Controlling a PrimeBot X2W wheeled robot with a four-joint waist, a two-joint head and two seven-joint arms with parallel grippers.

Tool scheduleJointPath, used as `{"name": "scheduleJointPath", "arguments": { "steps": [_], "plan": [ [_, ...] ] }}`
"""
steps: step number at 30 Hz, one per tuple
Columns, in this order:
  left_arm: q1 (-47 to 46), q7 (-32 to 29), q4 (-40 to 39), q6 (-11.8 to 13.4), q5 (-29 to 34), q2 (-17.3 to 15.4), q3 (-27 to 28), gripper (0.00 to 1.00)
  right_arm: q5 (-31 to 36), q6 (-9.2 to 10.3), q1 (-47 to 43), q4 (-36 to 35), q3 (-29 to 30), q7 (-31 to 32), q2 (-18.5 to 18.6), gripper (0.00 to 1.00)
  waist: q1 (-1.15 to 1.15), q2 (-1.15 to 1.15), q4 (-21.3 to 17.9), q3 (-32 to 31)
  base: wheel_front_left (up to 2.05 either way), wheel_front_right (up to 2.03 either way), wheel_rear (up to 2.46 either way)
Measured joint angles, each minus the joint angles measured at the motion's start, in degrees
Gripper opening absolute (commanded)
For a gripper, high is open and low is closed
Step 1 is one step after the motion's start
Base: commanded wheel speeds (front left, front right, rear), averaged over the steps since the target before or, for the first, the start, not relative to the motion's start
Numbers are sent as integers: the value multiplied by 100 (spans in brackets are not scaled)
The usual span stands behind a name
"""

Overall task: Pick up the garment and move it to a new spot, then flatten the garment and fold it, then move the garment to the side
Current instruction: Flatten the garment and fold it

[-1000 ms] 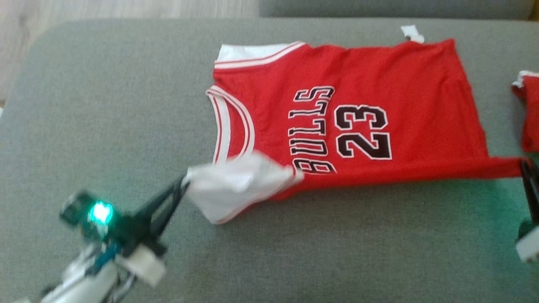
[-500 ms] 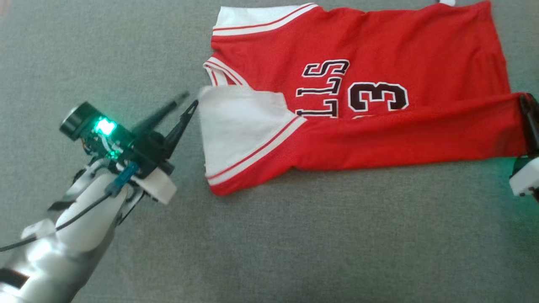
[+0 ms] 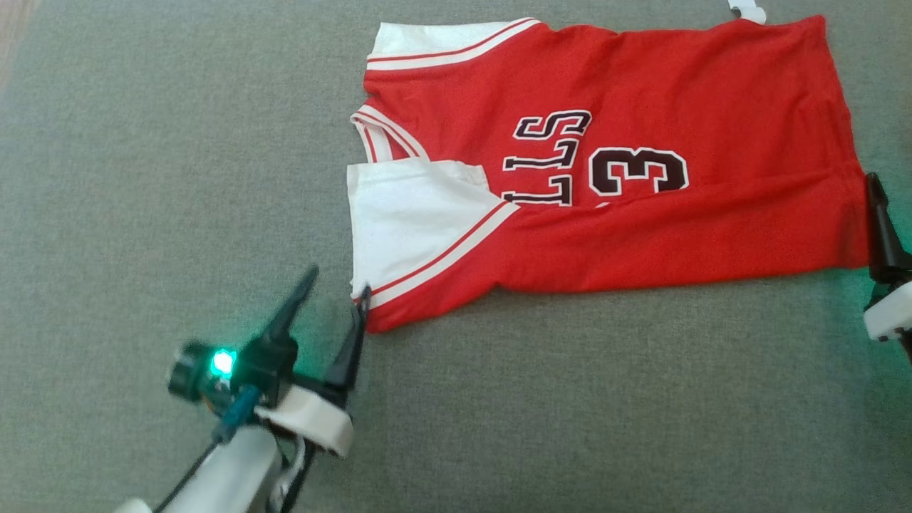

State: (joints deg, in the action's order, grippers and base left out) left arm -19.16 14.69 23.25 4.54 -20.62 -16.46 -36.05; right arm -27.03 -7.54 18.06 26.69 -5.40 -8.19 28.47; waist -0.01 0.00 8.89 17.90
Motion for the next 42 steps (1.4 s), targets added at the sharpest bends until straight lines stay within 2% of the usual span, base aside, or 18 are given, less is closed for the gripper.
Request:
{"name": "scheduleJointPath", "arguments": {
  "steps": [6,13,21,22,24,25,29,35,42],
  "plan": [
    [185,0,448,-234,-471,377,256,100,-22,0,1,114,-2,-57,-89,100,0,0,-50,-55,0,0,0],
    [68,10,862,-536,-515,572,278,100,-77,0,5,215,-33,-97,-88,100,0,0,-123,-46,0,0,0],
    [-85,35,1280,-709,-512,726,232,100,-125,0,16,406,-79,-142,-89,100,0,0,-115,-94,0,0,0],
    [-108,12,1328,-714,-513,738,229,77,-129,0,24,463,-78,-137,-90,100,0,0,-112,-105,0,0,0],
    [-168,-35,1405,-766,-514,746,200,6,-130,0,57,619,-65,-10,-103,100,0,0,-108,-126,0,0,0],
    [-179,-40,1423,-793,-516,759,181,0,-129,0,88,717,-55,57,-118,100,1,0,-108,-136,0,0,0],
    [-207,-42,1440,-810,-526,755,110,0,-121,0,295,1089,9,401,-221,100,1,0,-84,-162,0,0,0],
    [-278,-51,1395,-795,-393,683,64,0,-255,0,364,1254,-77,814,-267,100,1,0,12,-212,0,0,0],
    [-277,-51,1355,-704,-341,532,48,0,-575,0,109,546,-33,762,-154,100,1,0,112,-322,0,0,0]
  ]
}}
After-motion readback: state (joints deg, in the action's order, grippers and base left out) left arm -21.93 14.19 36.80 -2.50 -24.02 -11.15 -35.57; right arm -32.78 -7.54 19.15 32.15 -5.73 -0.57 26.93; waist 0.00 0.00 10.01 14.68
